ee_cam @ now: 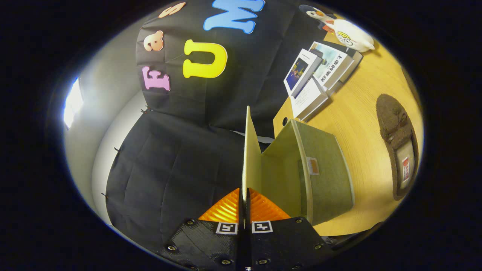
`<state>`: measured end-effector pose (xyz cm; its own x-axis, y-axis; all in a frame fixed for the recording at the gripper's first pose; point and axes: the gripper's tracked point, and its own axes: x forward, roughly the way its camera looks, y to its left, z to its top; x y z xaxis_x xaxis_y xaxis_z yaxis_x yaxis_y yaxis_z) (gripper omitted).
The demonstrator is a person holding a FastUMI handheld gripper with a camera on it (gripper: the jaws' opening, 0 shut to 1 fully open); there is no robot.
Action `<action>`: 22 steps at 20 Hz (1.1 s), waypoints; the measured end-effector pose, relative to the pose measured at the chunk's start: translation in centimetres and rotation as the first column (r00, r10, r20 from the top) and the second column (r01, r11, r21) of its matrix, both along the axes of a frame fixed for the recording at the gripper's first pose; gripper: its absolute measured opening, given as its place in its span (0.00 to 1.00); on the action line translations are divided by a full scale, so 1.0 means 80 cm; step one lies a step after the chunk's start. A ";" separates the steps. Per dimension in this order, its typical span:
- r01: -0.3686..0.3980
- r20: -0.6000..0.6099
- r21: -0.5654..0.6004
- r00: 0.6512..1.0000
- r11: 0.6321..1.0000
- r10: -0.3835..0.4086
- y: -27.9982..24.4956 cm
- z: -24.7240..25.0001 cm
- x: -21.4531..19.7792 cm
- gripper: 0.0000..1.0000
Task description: Open the storage box then place both shoes into the box .Put the left shoe in first, then the right shoe, with the right side of both shoes facing outward in a uniform manner.
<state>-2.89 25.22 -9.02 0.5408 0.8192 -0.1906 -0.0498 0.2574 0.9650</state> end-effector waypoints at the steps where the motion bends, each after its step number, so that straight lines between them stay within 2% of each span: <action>1: -0.009 0.014 -0.014 1.000 1.000 0.009 0.007 0.010 0.000 0.00; 11: -0.092 0.161 -0.154 0.980 0.984 0.117 0.100 0.085 -0.001 0.00; 17: -0.115 0.180 -0.252 0.970 0.961 0.163 0.156 0.089 -0.001 0.00; 22: -0.148 0.201 -0.273 0.958 0.950 0.207 0.197 0.086 -0.005 0.04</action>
<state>-3.27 40.99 -2.15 0.4436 0.8464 -0.2947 -0.3244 0.4582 0.8275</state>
